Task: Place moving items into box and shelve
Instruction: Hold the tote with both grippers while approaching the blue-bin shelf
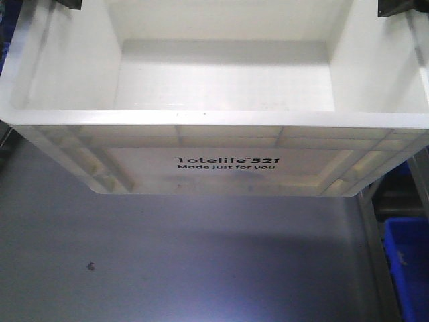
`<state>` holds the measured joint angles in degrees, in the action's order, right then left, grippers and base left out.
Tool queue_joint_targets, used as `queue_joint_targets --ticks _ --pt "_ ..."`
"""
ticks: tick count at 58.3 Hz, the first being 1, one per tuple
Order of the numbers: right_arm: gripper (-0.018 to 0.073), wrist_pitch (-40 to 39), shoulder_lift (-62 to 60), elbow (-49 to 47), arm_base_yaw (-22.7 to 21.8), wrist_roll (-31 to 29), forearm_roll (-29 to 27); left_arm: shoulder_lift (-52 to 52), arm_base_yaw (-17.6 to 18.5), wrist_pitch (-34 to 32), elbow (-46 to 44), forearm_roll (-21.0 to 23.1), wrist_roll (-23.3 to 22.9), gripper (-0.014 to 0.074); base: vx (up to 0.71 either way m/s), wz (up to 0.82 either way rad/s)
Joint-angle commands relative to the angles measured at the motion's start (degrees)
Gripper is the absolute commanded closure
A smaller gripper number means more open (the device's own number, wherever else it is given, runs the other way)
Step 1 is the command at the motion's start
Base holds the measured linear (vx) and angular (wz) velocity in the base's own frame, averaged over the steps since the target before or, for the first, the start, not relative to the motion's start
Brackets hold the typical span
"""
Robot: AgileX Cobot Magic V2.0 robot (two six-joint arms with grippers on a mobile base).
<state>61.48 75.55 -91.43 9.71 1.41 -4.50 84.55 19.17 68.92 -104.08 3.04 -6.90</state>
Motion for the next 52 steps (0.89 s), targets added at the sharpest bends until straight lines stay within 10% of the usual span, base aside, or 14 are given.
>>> queue_joint_targets --ticks 1,52 --pt "0.0564 -7.85 -2.48 -2.44 -0.16 -0.92 -1.27 -2.76 0.4 -7.62 -2.45 0.13 1.46 0.0597 0.35 0.49" --pt "0.0564 -7.85 -2.48 -2.44 -0.16 -0.92 -1.27 -2.76 0.4 -7.62 -2.45 0.13 1.46 0.0597 0.27 0.59"
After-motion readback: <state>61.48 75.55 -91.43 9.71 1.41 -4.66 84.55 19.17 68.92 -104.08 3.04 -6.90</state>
